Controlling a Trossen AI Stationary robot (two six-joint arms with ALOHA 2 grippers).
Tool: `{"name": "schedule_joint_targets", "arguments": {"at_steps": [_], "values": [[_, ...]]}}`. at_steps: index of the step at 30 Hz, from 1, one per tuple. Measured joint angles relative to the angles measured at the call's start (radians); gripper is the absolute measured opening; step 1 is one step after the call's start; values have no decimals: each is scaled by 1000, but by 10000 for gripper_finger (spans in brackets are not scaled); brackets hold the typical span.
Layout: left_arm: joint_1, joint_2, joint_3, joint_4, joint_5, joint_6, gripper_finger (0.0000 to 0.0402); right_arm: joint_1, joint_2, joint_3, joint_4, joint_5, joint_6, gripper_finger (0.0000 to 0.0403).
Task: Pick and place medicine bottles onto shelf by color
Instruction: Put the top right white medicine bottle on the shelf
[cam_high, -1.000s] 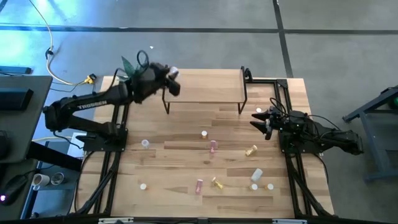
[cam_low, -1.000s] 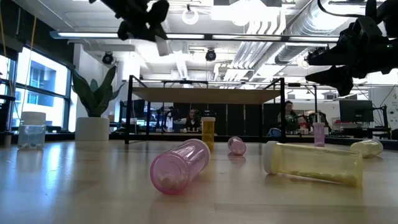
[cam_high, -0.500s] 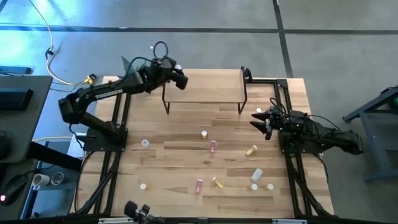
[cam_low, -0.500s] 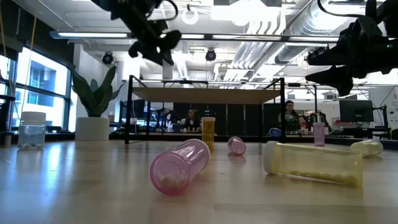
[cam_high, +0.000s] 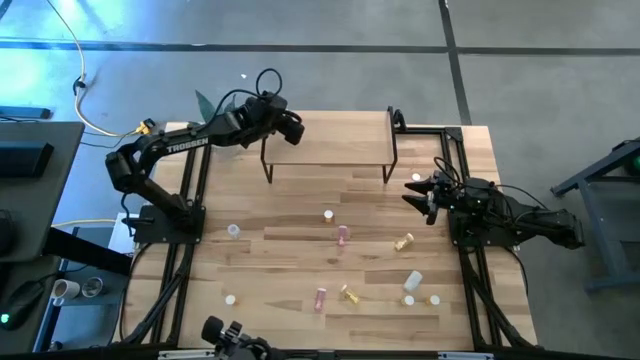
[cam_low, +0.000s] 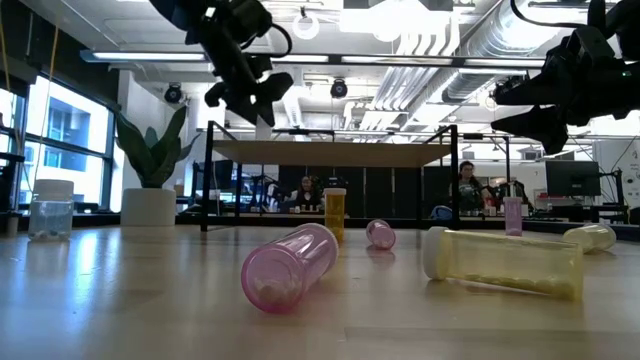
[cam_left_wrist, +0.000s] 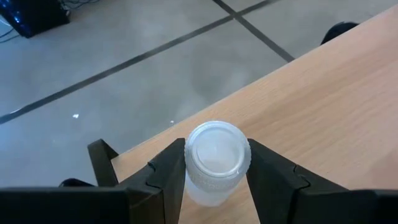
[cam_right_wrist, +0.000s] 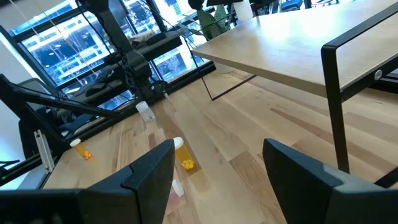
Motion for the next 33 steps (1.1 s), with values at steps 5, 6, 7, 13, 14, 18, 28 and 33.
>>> {"name": "schedule_joint_targets", "arguments": {"at_steps": [5,6,7,13,14,18,28,33], "values": [[0,0,0,-21,-2,-40,138,0,0,0,0,0,0,236],[0,3,0,-22,-14,-43,138,0,0,0,0,0,0,236],[0,8,0,-22,-28,-43,138,0,0,0,0,0,0,236],[17,33,2,-12,-11,-78,138,0,0,0,0,0,0,236],[20,36,2,-11,-8,-80,138,0,0,0,0,0,0,236],[19,37,2,-8,-7,-80,138,0,0,0,0,0,0,236],[21,38,2,-8,-15,-100,151,0,0,0,0,0,0,236],[21,43,-1,12,-19,-75,175,0,0,0,0,0,0,236]]}}
